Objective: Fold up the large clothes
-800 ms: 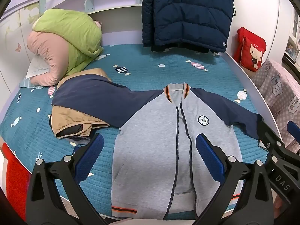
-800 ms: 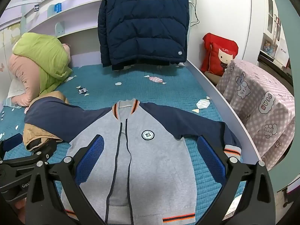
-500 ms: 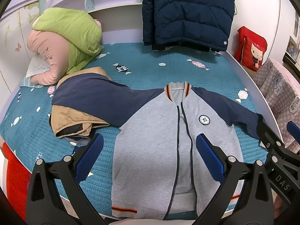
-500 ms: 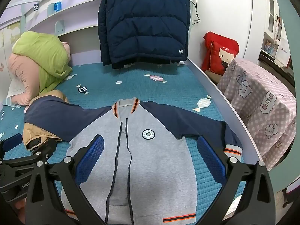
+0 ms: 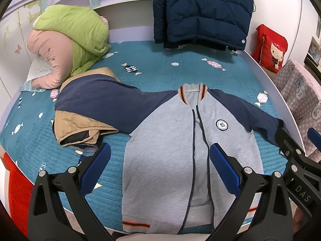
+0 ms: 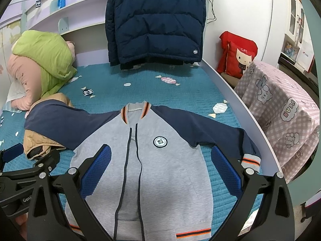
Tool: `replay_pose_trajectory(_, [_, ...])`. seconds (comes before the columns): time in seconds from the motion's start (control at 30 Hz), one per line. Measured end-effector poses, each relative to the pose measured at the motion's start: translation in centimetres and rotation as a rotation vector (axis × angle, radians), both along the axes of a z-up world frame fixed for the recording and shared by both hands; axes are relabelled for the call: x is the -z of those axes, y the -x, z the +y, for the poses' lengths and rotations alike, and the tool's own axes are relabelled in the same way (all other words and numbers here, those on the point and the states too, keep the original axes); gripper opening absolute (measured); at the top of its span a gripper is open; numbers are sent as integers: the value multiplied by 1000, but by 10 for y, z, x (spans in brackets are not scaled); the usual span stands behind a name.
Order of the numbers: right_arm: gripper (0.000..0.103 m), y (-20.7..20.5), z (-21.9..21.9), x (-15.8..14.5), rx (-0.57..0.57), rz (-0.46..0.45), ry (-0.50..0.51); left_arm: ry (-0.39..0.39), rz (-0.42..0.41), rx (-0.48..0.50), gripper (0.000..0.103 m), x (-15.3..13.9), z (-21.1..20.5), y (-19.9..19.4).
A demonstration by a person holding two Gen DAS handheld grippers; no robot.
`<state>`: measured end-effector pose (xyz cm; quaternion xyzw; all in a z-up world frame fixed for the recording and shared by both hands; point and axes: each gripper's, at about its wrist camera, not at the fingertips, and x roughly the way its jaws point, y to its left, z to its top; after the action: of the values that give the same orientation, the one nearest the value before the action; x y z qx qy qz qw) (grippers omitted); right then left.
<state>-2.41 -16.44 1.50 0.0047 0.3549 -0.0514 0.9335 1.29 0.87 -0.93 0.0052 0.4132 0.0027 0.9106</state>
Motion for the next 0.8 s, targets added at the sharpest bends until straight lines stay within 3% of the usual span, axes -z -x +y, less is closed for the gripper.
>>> replay_pose_trajectory(0.13, [96,-6,6,1,-4,14,-10,-8,-6,-6,98,-1,6,-3])
replay_pose_trajectory(0.63, [96,-49,54,8,-45,79,9,77,27,-7,98,6,57,-30])
replay_pose_trajectory(0.8, [96,-73,79,14,-84,110,15,103,53,-58,98,15,82,-45])
